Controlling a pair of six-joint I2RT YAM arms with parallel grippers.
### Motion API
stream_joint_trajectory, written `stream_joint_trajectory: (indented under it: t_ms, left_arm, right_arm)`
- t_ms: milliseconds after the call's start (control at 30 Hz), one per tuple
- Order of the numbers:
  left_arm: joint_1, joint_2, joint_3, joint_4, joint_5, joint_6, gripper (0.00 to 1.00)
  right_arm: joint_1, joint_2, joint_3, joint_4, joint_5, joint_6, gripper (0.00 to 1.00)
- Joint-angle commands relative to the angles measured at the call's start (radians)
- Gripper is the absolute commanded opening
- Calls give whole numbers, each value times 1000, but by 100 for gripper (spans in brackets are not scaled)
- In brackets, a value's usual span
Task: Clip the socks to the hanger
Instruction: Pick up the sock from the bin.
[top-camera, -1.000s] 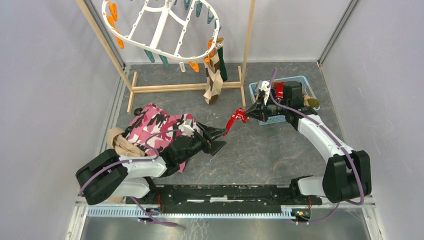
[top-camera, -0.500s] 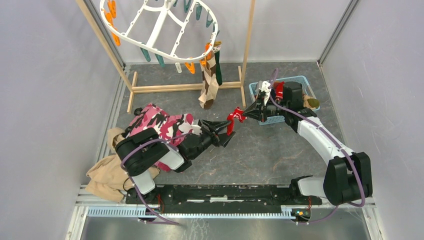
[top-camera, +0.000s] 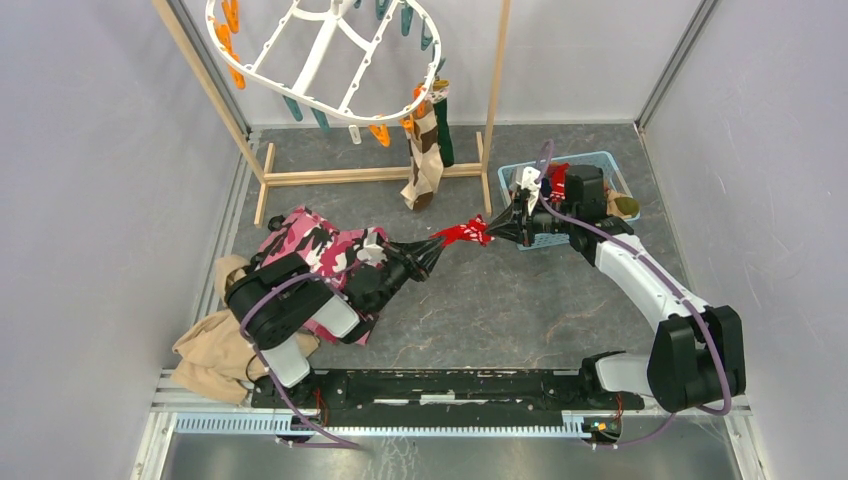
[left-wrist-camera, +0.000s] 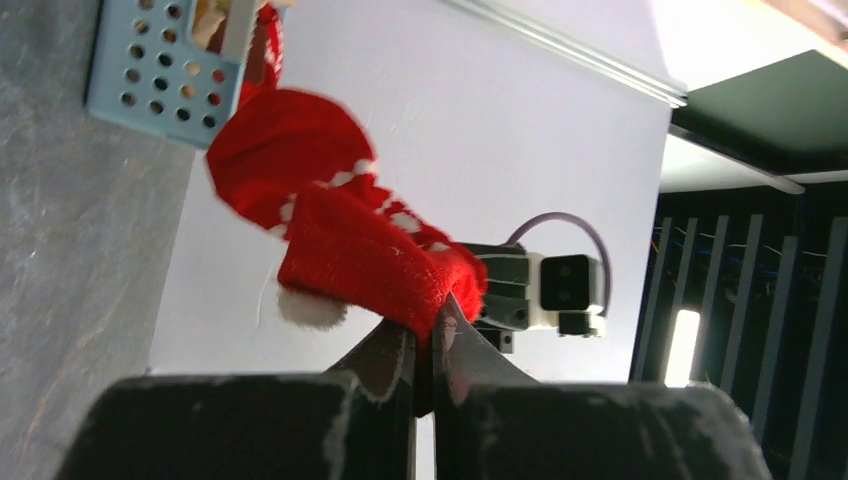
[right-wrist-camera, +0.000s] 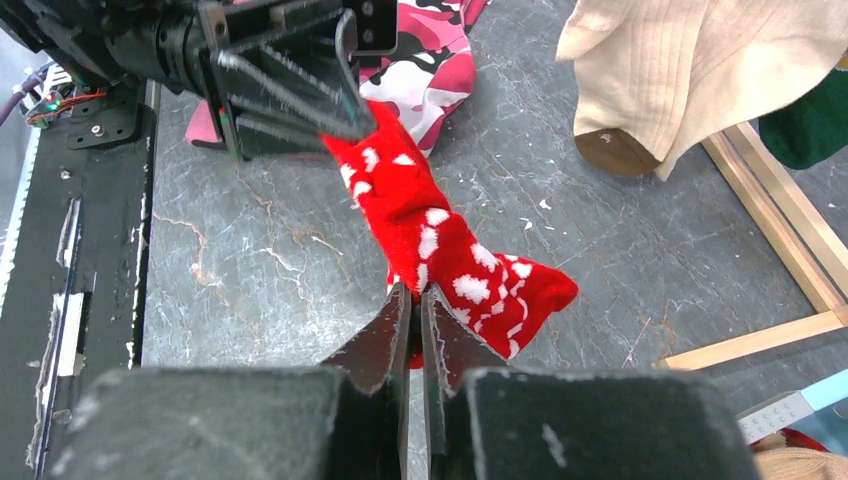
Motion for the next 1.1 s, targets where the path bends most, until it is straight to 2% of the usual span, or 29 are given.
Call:
stream_joint_trajectory:
  t_ms: [0,100,167,200,267,333,400,533,733,867,1067]
  left_arm:
    - [71,-106,-30,18,2,137,2]
    - [136,-194,-19,-108,76,303,2]
    - [175,-276,16,-283,140,471,2]
    - [185,-327,57,-394,179,572,2]
    - [184,-432,151,-684,201,880,2]
    - [165,-513,253,-973,183,1118,2]
    - [155,-569,315,-1138,196,1284,2]
    - [129,-593,417,-1390,240,1495,2]
    - [-49,-597,565,-1658,244,1893,2]
    - [-101,-651,623,-1793,256,2166,2]
    - [-128,-729,677,-1957,330,2415,2]
  right_arm:
    - [4,-35,24,-26,-25,-61,8]
    - [5,-29,50,-105,-63,-164,12]
    - [5,-7,126,-307,-96,-372,18]
    - [6,8,177,-442,-106,-486,22]
    - [5,30,253,-649,-115,-707,30]
    - [4,30,291,-751,-112,-805,37]
    - [5,1,284,-720,-95,-787,43]
    - [5,-93,185,-446,0,-528,51]
    - [5,-98,176,-372,7,-440,62]
    - [6,-89,174,-385,-35,-453,69]
    - [63,-56,189,-536,-107,-662,76]
